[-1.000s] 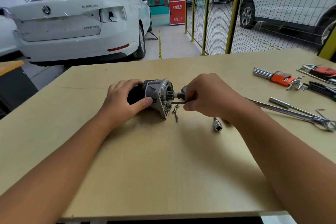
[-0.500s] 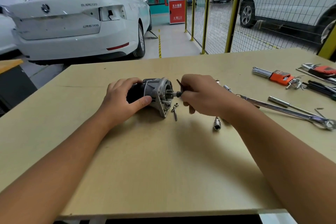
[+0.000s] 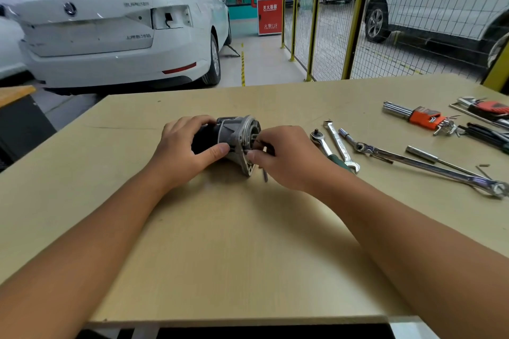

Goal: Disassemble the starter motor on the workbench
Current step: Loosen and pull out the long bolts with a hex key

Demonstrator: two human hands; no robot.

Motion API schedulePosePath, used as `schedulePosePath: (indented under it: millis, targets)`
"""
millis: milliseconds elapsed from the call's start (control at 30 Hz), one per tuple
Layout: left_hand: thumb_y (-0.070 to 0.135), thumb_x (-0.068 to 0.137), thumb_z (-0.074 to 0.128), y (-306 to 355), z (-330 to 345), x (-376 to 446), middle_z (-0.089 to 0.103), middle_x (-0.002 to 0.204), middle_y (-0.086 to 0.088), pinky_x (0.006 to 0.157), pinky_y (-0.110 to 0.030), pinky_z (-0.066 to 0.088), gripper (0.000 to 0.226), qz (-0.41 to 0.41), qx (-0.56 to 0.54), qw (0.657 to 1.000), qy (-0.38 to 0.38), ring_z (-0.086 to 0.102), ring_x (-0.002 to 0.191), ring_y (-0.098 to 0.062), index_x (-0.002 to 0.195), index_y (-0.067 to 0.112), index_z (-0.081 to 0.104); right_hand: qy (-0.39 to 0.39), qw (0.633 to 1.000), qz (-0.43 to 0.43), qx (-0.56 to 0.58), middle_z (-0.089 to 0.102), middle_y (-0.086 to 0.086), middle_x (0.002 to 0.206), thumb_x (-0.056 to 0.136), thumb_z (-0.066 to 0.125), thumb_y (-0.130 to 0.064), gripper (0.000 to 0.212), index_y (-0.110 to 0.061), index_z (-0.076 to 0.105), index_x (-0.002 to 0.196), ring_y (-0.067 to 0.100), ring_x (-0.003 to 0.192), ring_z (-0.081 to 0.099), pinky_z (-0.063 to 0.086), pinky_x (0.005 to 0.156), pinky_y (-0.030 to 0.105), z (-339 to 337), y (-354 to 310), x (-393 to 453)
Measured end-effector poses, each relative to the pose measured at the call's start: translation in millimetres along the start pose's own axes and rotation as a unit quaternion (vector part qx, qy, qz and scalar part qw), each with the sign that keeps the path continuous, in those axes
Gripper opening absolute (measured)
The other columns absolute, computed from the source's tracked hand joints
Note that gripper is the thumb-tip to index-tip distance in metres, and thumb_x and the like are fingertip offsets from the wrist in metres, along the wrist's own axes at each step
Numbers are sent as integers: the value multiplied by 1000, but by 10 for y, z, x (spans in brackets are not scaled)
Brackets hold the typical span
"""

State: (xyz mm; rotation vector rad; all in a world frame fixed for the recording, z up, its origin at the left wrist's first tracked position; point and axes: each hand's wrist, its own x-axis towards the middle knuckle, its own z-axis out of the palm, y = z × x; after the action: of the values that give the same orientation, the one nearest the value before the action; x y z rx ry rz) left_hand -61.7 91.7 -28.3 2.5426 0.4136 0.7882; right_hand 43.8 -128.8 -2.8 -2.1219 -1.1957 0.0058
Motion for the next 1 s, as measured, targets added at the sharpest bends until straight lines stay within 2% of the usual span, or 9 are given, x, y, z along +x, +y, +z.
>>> schedulePosePath:
  millis: [100,267,367,467,533,633,733,833,1000]
  targets:
    - [81,70,55,-4,-5,1,58,127,12,100,-35,33,77,-3,-1,1000,-4,39,122,-18,133,37,59,0,1000,11,-8,52,-6,63,93,68,-33,31,-24,56,66,9,57,47,32,52,29,-66,22,14]
    - [81,70,55,7,-8,-6,57,127,13,100,-35,34,76,-9,0,1000,-9,38,122,-17,133,40,58,-12,999,29,-7,47,-7,55,88,74,-28,46,-25,45,52,14,54,42,32,51,29,-165,69,27]
    - [82,70,54,14,-23,-10,57,129,11,99,-37,34,77,-9,1,1000,-15,40,125,-21,134,40,57,-35,998,31,-29,53,-6,60,84,76,-26,34,-24,55,58,14,57,47,33,51,28,-203,73,31]
    - [88,65,54,20,-57,-32,55,139,8,103,-48,37,90,0,58,998,-19,37,135,-26,142,40,49,-65,995,30,-76,62,2,70,82,77,-26,17,-18,66,72,22,67,56,38,54,29,-260,80,39]
    - [91,60,56,44,-63,-63,50,145,6,105,-57,34,98,25,105,994,-17,32,142,-23,145,45,40,-82,991,35,-101,65,5,75,81,78,-24,14,-16,68,75,25,72,61,46,58,31,-285,91,38]
    - [91,59,59,115,-7,-89,47,149,7,111,-60,28,101,55,138,989,-29,31,147,-20,148,52,30,-102,985,43,-134,68,6,82,81,77,-25,12,-17,70,76,27,78,65,55,66,38,-289,95,34]
    - [82,66,69,158,40,-59,53,145,7,115,-63,28,98,61,161,985,-26,44,139,-23,149,48,30,-105,981,43,-157,68,6,84,81,76,-26,11,-17,72,79,27,79,66,56,68,39,-261,100,33]
    - [62,74,81,133,48,-32,59,137,0,110,-58,36,94,92,179,979,-9,54,127,-30,151,37,35,-95,982,42,-160,66,5,87,81,75,-25,9,-16,72,82,27,79,65,58,69,41,-230,108,24]
    - [41,78,86,140,61,-5,60,131,-11,105,-50,41,97,154,209,965,-26,55,114,-35,155,21,30,-112,975,28,-190,66,8,91,82,72,-25,16,-14,72,93,29,83,65,60,71,42,-194,107,-6]
